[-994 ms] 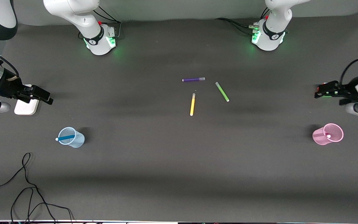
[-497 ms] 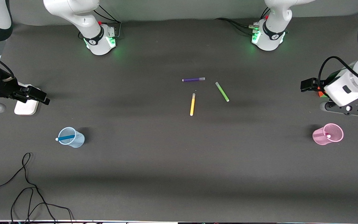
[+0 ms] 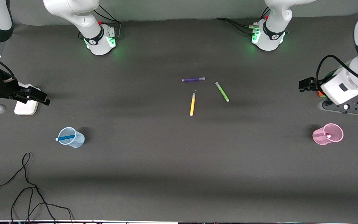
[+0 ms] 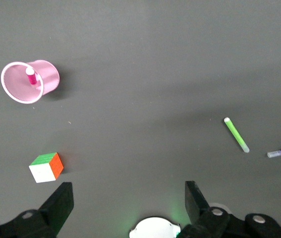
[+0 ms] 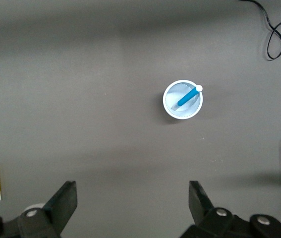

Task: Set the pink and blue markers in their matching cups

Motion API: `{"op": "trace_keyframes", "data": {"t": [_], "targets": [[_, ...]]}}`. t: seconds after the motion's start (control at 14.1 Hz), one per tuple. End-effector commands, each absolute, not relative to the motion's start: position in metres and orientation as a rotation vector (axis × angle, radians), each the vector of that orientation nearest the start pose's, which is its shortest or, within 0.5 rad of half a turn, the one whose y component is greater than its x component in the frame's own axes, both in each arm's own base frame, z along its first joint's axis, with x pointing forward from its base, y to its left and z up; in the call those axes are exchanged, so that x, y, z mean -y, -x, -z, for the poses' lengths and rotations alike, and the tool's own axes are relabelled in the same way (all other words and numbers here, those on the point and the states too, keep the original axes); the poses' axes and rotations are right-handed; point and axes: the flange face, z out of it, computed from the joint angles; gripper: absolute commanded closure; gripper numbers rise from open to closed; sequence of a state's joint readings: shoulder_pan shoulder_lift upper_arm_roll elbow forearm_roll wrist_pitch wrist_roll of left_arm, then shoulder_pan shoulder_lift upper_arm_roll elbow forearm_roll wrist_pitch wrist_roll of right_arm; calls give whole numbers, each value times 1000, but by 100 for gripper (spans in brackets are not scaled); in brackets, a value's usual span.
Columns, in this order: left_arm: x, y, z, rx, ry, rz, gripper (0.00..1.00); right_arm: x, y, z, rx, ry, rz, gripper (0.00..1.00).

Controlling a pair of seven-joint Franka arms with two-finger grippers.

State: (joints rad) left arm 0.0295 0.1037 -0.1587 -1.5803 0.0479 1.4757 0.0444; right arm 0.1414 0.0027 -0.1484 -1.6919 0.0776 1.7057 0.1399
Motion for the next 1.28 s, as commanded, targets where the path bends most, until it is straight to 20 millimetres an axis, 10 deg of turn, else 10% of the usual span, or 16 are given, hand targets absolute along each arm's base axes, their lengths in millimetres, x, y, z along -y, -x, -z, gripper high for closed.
{"op": "trace_keyframes", "data": {"t": [0.0,1.21], "targets": [[62,-555,-564,-235,3057,-241,0,-5,-566,-581,-229,3082,-1,0],[37,-556,-558,-195,3081,-127,0,-9,-568,-573,-206,3131,-19,0]]}}
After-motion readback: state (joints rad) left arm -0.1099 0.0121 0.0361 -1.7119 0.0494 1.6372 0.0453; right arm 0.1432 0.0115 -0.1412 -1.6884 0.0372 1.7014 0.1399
